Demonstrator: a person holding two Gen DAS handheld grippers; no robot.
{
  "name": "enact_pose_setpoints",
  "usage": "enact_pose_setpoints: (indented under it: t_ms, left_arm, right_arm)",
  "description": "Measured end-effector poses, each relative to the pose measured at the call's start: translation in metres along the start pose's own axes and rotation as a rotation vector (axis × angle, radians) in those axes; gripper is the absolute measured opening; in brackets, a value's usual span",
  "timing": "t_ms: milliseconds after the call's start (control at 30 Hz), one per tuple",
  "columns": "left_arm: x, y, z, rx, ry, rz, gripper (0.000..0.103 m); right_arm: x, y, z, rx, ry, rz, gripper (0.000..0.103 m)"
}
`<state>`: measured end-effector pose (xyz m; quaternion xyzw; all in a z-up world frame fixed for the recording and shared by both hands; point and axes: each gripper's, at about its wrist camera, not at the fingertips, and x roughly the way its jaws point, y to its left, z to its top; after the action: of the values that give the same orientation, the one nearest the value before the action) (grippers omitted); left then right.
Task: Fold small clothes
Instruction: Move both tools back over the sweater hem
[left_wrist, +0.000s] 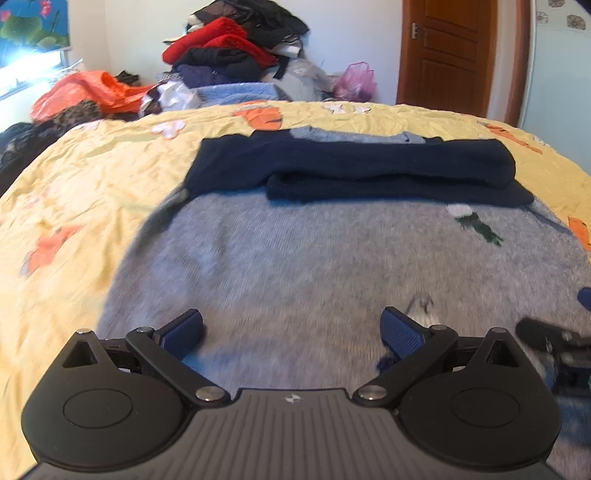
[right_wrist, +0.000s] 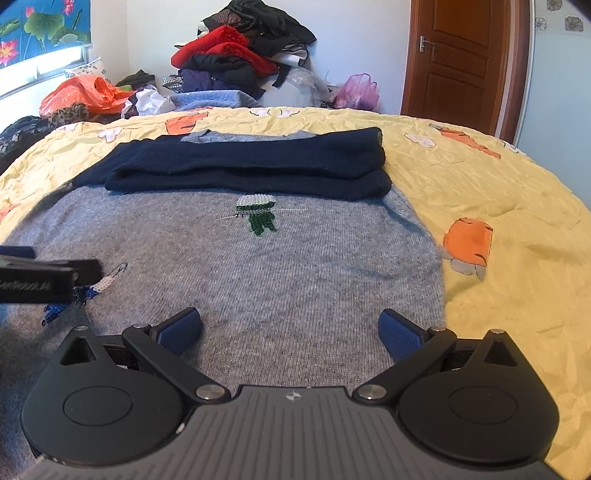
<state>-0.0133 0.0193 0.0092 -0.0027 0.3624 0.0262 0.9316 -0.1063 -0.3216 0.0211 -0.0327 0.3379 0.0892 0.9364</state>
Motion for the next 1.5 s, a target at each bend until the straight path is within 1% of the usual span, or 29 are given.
enact_pose_setpoints:
  t_ms: [67,167,267,333,433,567,633,767,900,1033,1333,1500]
  left_arm:
    - [-0.012,0.003,-0.009,-0.005,0.004,-0.016,0.103]
    - [-0.024,0.004,-0.022,0.021,-0.005,-0.033,0.103]
    - [-0.024,0.008,-0.024,0.016,-0.011,-0.049,0.103]
    - [-0.022,0.007,-0.022,0.021,-0.014,-0.05,0.103]
    - [-0.022,0.006,-0.023,0.02,-0.017,-0.05,0.103]
    - [-0.022,0.006,-0.023,0.019,-0.018,-0.051,0.103]
    - [-0.022,0.006,-0.024,0.019,-0.017,-0.048,0.103]
    - [-0.032,0.005,-0.028,0.014,-0.008,-0.022,0.103]
    - [-0.053,0.006,-0.041,0.001,0.001,-0.049,0.103]
    - [-0.068,0.004,-0.055,0.035,0.01,-0.05,0.103]
    - [-0.08,0.004,-0.067,0.047,0.026,-0.035,0.103]
    - [-0.09,0.003,-0.076,0.065,0.036,-0.044,0.103]
  right_arm:
    - [0.0,0.0,0.0,0.0,0.0,0.0,0.103]
    - [0.0,0.0,0.0,0.0,0.0,0.0,0.103]
    - [-0.002,0.0,-0.001,0.001,-0.001,-0.008,0.103]
    - [-0.009,0.003,-0.005,0.001,0.006,-0.015,0.103]
    - [-0.027,0.006,-0.018,-0.014,0.01,0.017,0.103]
    - [-0.046,0.01,-0.031,-0.05,0.005,0.03,0.103]
    - [-0.05,0.011,-0.034,-0.049,0.021,0.03,0.103]
    - [-0.058,0.014,-0.038,-0.052,0.024,0.032,0.103]
    - [-0.064,0.012,-0.042,-0.047,0.029,0.043,0.102]
    - [-0.068,0.014,-0.045,-0.053,0.037,0.05,0.103]
    - [-0.074,0.013,-0.05,-0.059,0.047,0.057,0.103]
    - [-0.08,0.012,-0.055,-0.068,0.053,0.064,0.103]
